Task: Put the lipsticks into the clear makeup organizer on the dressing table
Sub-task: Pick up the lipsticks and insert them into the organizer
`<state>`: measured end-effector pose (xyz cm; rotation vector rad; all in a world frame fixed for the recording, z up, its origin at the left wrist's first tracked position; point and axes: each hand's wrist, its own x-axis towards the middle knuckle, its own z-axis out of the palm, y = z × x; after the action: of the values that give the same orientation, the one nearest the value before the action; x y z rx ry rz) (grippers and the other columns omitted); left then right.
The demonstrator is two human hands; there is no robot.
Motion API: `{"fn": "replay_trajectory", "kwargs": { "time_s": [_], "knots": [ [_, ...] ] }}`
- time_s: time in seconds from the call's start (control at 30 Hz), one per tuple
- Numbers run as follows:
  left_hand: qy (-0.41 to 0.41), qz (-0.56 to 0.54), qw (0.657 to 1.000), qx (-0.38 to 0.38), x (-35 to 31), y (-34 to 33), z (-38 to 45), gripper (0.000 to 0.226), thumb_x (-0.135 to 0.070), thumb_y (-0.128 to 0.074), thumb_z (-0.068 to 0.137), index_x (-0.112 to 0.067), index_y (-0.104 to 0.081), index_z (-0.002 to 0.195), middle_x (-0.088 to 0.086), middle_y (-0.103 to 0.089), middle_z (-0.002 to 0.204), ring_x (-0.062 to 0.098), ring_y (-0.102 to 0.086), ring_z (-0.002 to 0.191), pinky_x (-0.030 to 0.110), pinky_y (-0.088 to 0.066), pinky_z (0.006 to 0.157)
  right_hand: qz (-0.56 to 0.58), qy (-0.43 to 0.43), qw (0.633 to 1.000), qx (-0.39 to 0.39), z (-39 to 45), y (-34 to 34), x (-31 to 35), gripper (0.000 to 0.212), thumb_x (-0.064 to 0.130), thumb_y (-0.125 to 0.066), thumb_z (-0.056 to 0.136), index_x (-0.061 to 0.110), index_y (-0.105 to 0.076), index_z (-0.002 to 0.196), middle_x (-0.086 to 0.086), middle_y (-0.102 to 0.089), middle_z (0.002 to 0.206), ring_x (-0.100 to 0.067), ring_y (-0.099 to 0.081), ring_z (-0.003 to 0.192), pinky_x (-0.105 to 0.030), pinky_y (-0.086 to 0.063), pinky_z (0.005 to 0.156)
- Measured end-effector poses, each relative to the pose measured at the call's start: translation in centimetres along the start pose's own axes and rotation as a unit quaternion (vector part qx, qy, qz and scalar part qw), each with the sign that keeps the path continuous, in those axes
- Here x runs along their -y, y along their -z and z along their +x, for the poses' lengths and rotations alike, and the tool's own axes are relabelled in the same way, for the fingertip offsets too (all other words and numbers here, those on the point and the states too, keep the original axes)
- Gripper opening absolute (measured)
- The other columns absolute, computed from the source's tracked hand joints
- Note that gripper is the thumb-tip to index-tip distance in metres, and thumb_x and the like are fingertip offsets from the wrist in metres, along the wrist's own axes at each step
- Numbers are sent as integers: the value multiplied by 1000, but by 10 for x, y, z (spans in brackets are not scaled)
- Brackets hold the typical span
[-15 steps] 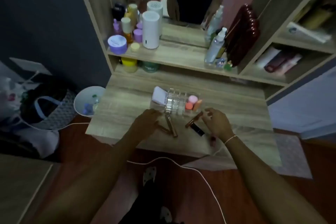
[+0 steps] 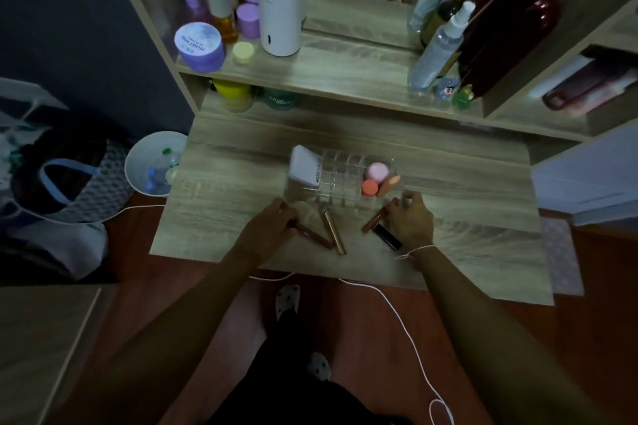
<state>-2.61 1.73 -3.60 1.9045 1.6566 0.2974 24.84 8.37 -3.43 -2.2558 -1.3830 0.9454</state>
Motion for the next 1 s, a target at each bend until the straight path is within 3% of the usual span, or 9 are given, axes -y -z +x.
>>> {"fn": "replay_trajectory", "kwargs": {
  "time_s": [0.17, 0.27, 0.37, 0.5, 0.63, 0.73, 0.77, 0.87, 1.0],
  "knots": [
    [-30, -3, 999, 15, 12, 2, 10, 19, -16, -61, 88, -10, -60, 106, 14, -52, 116, 28, -59, 95, 40, -51, 74, 13, -20, 1000, -11, 5, -11, 3, 33, 22, -68, 78, 16, -52, 106, -13, -71, 94, -29, -63, 83, -32, -45, 76],
    [-39, -7, 999, 18, 19, 5, 14, 18, -20, -61, 89, -10, -60, 104, 12, -57, 108, 25, -58, 94, 33, -44, 74, 31, -31, 999, -28, 8, -14, 4, 27, 23, -71, 75, 18, -53, 95, -3, -65, 82, -21, -55, 76, -28, -38, 72],
    [-34, -52, 998, 0, 25, 7, 15, 21, -32, -60, 90, -15, -60, 103, 2, -60, 98, 15, -55, 88, 23, -35, 72, 63, -50, 996, -31, 9, -14, 6, 26, 29, -75, 75, 19, -54, 88, 1, -62, 81, -23, -59, 79, -30, -42, 72],
    [-5, -121, 992, -35, 21, 11, 14, 21, -25, -66, 87, -16, -65, 105, 3, -66, 99, 12, -58, 86, 21, -40, 73, 105, -67, 991, -43, 7, -9, 9, 24, 24, -75, 74, 20, -54, 84, 2, -65, 80, -26, -64, 84, -30, -47, 68],
    [20, -186, 977, -100, 7, 16, 10, 16, -18, -75, 79, -19, -70, 95, -9, -64, 84, 8, -60, 74, 3, -41, 68, 149, -82, 984, -50, 2, 1, 11, 17, 22, -70, 79, 22, -56, 88, -13, -71, 96, -31, -67, 85, -44, -57, 76],
    [21, -198, 969, -144, -4, 22, 11, 14, -16, -75, 80, -17, -72, 93, -5, -65, 83, 6, -59, 73, 0, -39, 70, 172, -74, 979, -78, -3, 12, 14, 16, 27, -70, 80, 30, -55, 79, -8, -70, 90, -19, -66, 71, -22, -51, 54],
    [17, -199, 967, -158, -8, 24, 13, 13, -14, -74, 81, -14, -72, 93, -2, -65, 83, 6, -58, 73, -1, -38, 70, 180, -74, 977, -82, -4, 16, 15, 16, 27, -70, 80, 31, -55, 77, -7, -70, 89, -20, -66, 72, -22, -54, 58],
    [-1, -209, 962, -176, -21, 31, 20, 15, -9, -70, 84, -7, -71, 99, -3, -58, 85, 3, -57, 73, -1, -38, 68, 209, -84, 971, -86, -4, 27, 16, 9, 22, -66, 82, 27, -59, 83, -13, -71, 97, -33, -68, 89, -48, -56, 87],
    [-11, -225, 952, -206, -38, 44, 35, 19, -8, -67, 85, -8, -71, 103, -5, -58, 98, -7, -56, 84, -3, -39, 72, 268, -73, 956, -95, -4, 44, 25, 9, 21, -62, 86, 26, -63, 92, -17, -71, 101, -36, -68, 92, -56, -55, 90]
  ]
}}
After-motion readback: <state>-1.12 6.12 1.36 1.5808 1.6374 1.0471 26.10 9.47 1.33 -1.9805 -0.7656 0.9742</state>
